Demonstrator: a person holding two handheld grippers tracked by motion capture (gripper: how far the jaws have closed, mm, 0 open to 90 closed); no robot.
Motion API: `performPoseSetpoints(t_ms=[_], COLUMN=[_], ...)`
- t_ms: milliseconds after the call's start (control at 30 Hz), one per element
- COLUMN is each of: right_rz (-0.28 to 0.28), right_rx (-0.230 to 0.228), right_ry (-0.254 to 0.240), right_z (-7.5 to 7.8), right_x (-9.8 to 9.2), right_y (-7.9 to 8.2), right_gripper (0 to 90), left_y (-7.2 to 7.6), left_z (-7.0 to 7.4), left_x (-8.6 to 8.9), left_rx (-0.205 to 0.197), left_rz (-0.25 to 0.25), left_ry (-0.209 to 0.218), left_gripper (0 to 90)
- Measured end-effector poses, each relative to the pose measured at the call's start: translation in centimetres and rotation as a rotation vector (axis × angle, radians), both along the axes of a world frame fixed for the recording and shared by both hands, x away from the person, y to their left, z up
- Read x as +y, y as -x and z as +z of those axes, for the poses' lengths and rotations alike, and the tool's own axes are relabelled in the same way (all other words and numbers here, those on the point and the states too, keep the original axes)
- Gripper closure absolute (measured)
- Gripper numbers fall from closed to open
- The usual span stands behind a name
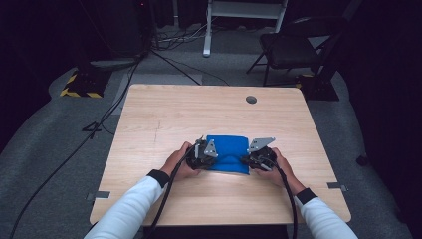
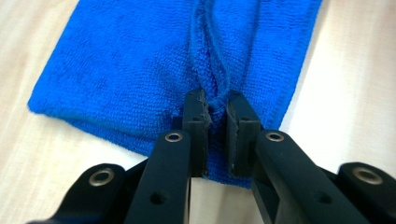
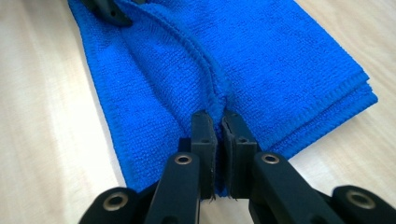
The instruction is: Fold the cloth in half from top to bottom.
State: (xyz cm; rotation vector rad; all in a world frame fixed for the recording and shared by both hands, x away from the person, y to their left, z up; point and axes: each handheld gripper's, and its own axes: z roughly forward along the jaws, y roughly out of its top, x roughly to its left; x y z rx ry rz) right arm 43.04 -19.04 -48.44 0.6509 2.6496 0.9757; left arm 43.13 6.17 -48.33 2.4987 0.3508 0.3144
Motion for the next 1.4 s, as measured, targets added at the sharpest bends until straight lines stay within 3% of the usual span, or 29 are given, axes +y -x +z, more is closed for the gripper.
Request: performPoseSetpoints(t_ms=[100, 233, 400, 500, 600, 700, 833, 900, 1067, 1167, 1267, 1400], right_rz=[-0.019, -0.025, 0.009, 0.058, 0.097, 0.13, 0.155, 0.148, 0.124, 0.095, 0.041, -0.036], right_rx=[-0.013, -0.04, -0.072, -0.081, -0.075, -0.051, -0.027, -0.023, -0.021, -0.021, -0.046, -0.087], right_ry=[0.01, -0.004, -0.092, -0.106, -0.077, -0.057, -0.069, -0.065, -0.072, -0.099, -0.11, -0.102], right_z=[0.0, 0.2, 1.8, 2.2, 1.9, 1.6, 1.4, 1.3, 1.1, 1.3, 1.9, 2.2], right_x=[0.2, 0.1, -0.8, -1.1, -1.0, -0.8, -1.3, -1.4, -1.9, -2.5, -2.9, -2.5], right_y=[-0.7, -1.3, 0.0, 1.3, 2.6, 3.5, 4.6, 5.0, 5.4, 5.4, 5.1, 3.8], right_gripper=[84.8, 83.9, 80.6, 76.7, 71.3, 59.7, 55.3, 54.2, 51.6, 48.9, 46.0, 41.1], left_y=[-1.1, -1.6, -0.5, 0.7, 2.0, 3.3, 4.5, 4.7, 5.3, 5.5, 5.3, 4.4], left_z=[0.0, 0.1, 1.4, 2.0, 1.8, 1.2, 1.0, 1.0, 0.8, 1.2, 1.7, 2.3], left_x=[-0.1, 0.0, 1.1, 1.8, 1.9, 1.8, 2.0, 2.3, 3.2, 4.1, 4.7, 4.4], left_rx=[0.001, -0.027, -0.046, -0.047, -0.056, -0.051, -0.048, -0.025, -0.012, 0.004, -0.007, -0.03], left_rz=[0.031, 0.058, 0.04, -0.002, -0.037, -0.062, -0.064, -0.055, -0.019, 0.024, 0.075, 0.112], left_ry=[0.005, 0.014, 0.082, 0.109, 0.072, 0.007, -0.011, -0.004, 0.005, 0.045, 0.107, 0.139], left_gripper=[80.6, 79.1, 73.2, 71.8, 65.3, 55.2, 48.1, 45.3, 36.2, 30.8, 27.7, 25.6])
